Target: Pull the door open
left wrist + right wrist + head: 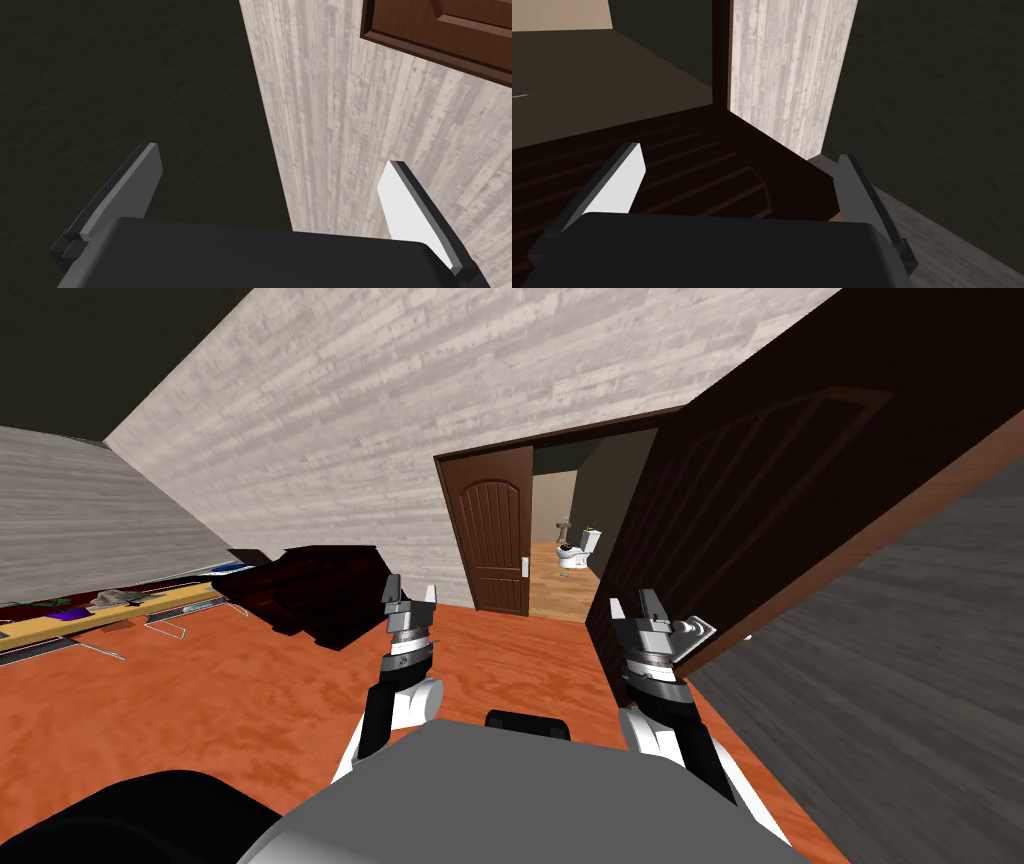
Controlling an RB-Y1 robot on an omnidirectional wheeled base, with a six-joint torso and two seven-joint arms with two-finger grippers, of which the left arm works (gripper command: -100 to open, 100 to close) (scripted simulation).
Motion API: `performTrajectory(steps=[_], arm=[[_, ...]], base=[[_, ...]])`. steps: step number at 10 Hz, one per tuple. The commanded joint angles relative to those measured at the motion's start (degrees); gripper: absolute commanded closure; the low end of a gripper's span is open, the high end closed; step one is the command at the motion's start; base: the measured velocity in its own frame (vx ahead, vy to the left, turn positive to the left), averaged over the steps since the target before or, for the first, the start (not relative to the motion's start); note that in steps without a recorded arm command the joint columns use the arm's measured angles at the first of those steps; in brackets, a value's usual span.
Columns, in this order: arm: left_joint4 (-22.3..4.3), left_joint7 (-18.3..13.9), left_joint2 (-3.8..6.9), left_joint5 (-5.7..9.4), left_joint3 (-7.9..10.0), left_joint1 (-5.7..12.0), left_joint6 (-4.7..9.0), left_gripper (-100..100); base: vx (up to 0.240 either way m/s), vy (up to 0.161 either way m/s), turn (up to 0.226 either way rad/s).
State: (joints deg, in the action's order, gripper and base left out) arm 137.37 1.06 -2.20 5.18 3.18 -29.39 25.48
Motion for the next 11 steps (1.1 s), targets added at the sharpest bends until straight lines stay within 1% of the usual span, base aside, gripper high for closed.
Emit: performTrajectory(steps=[1, 2, 4, 6, 7, 9, 10, 11], arm=[[-1.7, -0.1, 0.81, -0.04, 0.03, 0.72, -0.26, -100], [-1.7, -0.1, 0.81, -0.04, 0.03, 0.72, -0.26, -100], [-3.6, -0.2, 1.61, -0.08, 0.07, 1.54, -0.56, -100], [-6.2, -0.3, 2.54, -0.14, 0.12, 2.63, -0.97, -100], [-6.9, -0.3, 2.78, -0.15, 0.14, 2.96, -1.09, -100], [-10.2, -0.5, 3.74, -0.23, 0.20, 4.34, -1.59, -100], [-11.1, -0.5, 3.97, -0.25, 0.22, 4.74, -1.74, -100], [-13.0, -0.6, 4.42, -0.29, 0.26, 5.54, -2.03, -100]], base=[[0.024, 0.042, -0.066], [0.140, -0.026, -0.011], [0.177, -0.042, -0.025], [0.202, -0.023, -0.048], [0.145, -0.017, -0.037], [0.147, -0.029, -0.057], [0.148, -0.032, -0.043], [0.150, -0.030, -0.055]])
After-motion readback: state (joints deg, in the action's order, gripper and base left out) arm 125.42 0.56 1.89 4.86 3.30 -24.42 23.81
